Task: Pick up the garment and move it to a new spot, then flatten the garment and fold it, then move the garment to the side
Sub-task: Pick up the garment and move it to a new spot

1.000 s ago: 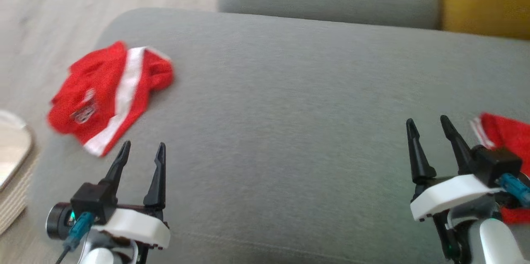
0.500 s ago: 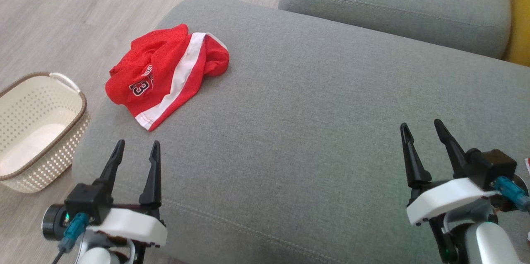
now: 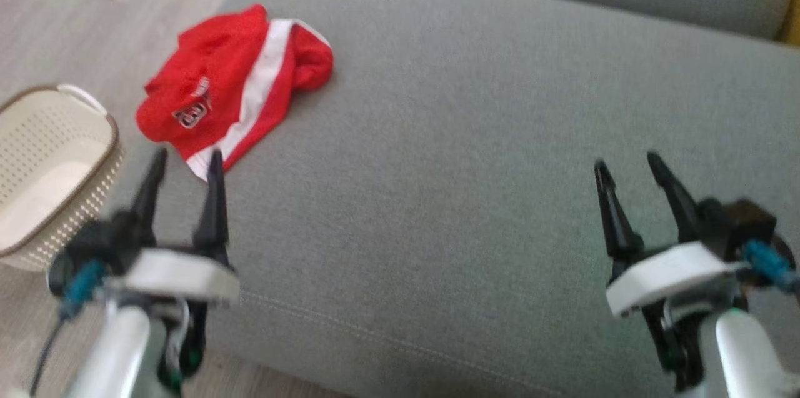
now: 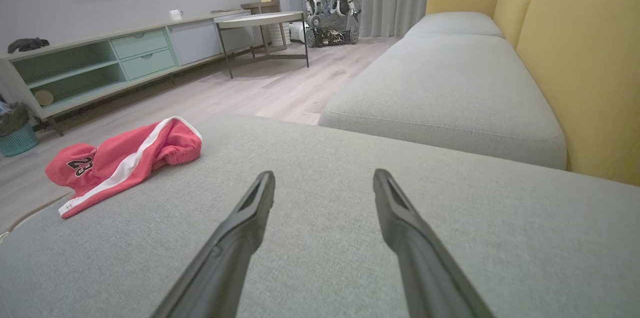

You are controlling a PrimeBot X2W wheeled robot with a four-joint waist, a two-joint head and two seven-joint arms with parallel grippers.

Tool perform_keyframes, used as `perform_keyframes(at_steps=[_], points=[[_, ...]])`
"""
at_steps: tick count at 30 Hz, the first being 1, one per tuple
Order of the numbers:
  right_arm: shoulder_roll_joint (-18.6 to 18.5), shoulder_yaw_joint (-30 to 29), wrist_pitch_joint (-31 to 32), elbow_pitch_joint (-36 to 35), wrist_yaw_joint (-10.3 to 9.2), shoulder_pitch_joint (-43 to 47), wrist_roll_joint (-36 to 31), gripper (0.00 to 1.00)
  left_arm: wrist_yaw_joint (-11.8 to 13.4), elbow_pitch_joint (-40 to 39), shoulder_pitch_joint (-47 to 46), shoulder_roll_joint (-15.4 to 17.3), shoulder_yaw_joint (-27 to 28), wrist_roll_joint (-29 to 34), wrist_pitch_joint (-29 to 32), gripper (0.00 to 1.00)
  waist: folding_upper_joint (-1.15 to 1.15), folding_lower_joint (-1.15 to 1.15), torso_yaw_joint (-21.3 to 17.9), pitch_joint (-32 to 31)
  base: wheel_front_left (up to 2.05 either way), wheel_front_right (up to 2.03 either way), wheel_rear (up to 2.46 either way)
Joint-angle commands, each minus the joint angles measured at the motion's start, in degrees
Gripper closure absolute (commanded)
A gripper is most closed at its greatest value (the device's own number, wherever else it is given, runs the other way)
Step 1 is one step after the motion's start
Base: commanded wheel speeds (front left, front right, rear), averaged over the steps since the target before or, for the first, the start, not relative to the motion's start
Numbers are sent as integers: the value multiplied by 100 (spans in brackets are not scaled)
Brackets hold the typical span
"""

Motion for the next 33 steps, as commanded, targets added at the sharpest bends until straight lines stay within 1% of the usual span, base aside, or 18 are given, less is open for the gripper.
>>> perform_keyframes(at_steps=[1, 4, 9, 15, 19, 23, 24, 25, 29, 30, 33], points=[[-26, 170, 39, -286, -4, -417, -57, 0, -29, -101, -510, 48, 290, -56, -61, 0, 0, 0, -191, 334, 0, 0, 0], [-26, 237, 115, -411, -4, -654, -122, 0, -119, 226, -1079, -15, 449, -169, -95, 0, 0, 0, -370, 755, 0, 0, 0], [-26, 260, 189, -568, -4, -969, -175, 0, -430, 1252, -2150, -44, 657, -346, -126, 0, 0, 0, -594, 1401, 0, 0, 0], [-26, 331, 192, -602, -4, -1280, -261, 0, -867, 3041, -3340, -26, 833, -581, -131, 0, 0, 0, -723, 1943, 0, 0, 0], [-26, 324, 177, -562, -4, -1369, -294, 0, -1052, 4351, -3995, -38, 763, -653, 121, 0, 0, 0, -724, 2104, 0, 0, 0], [-26, 362, 158, -501, -4, -1427, -288, 0, -1177, 5378, -4426, -19, 701, -702, 358, 0, 0, 0, -762, 2140, 0, 0, 0], [-26, 365, 154, -490, -4, -1442, -285, 0, -1208, 5543, -4504, -7, 701, -717, 336, 53, 0, 0, -776, 2138, 0, 0, 0], [-26, 368, 147, -474, -4, -1452, -279, 0, -1238, 5690, -4561, 12, 693, -723, 302, 100, 0, 0, -791, 2123, 0, 0, 0], [-26, 306, 121, -434, -4, -1444, -238, 0, -1318, 6019, -4693, 86, 626, -668, 67, 100, 0, 0, -802, 2043, 0, 0, 0], [-26, 260, 106, -421, -4, -1428, -230, 0, -1326, 6036, -4723, 157, 625, -621, -54, 100, 0, 0, -797, 1970, 0, 0, 0], [-26, 190, 83, -426, -4, -1386, -218, 0, -1300, 5867, -4718, 267, 659, -531, -130, 100, 0, 0, -772, 1838, 0, 0, 0]])
